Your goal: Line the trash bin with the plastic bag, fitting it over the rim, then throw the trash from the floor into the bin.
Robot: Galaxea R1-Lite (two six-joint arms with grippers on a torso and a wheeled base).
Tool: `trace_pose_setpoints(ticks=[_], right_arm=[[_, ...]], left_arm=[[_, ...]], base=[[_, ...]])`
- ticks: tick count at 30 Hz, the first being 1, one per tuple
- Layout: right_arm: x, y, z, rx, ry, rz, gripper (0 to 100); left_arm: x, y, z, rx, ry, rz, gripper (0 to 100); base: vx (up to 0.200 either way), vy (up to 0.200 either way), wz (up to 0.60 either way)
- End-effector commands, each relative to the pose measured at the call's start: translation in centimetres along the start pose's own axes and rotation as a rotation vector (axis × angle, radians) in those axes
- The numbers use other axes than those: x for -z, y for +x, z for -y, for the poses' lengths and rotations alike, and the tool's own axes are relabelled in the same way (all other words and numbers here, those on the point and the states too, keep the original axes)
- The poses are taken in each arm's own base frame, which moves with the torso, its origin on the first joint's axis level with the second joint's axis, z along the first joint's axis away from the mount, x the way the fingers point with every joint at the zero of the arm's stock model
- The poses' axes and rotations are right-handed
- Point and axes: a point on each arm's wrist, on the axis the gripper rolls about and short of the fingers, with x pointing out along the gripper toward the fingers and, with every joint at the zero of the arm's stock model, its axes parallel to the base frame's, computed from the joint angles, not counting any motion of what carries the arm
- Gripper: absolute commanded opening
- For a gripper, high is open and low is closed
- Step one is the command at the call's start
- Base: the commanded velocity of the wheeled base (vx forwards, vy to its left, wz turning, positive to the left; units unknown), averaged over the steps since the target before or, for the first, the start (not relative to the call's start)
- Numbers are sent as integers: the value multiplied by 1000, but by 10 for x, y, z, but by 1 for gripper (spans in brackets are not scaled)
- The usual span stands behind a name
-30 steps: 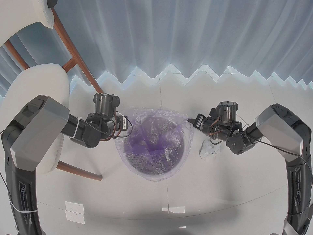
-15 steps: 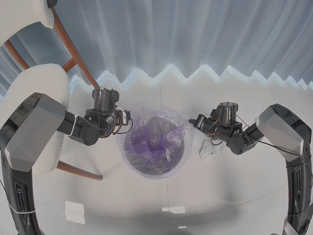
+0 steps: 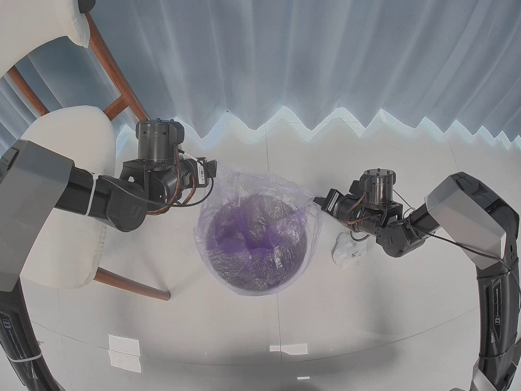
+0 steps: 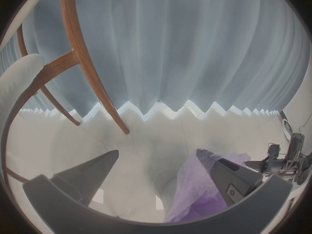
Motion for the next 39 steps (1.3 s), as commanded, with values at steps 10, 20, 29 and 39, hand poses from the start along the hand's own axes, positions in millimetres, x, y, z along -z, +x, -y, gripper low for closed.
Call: trace_pose_setpoints(ticks=[10,20,29,39], right_arm=[[7,2,-11,0,-15,3,0],[9,3,-15,12,-27,18,0],[9,4,-15,13,-30,17,0],[5,1,-18,6,-34,28,0]], left_arm=[[37,9,-12,-58,8,-118,100],[35,3,-11,-11,0,-105,100],[7,-36,1,176,8,-149,100],[8,-26,38,253,-41,-178,100]], base=[[0,0,0],[0,0,0],[0,0,0],[0,0,0]])
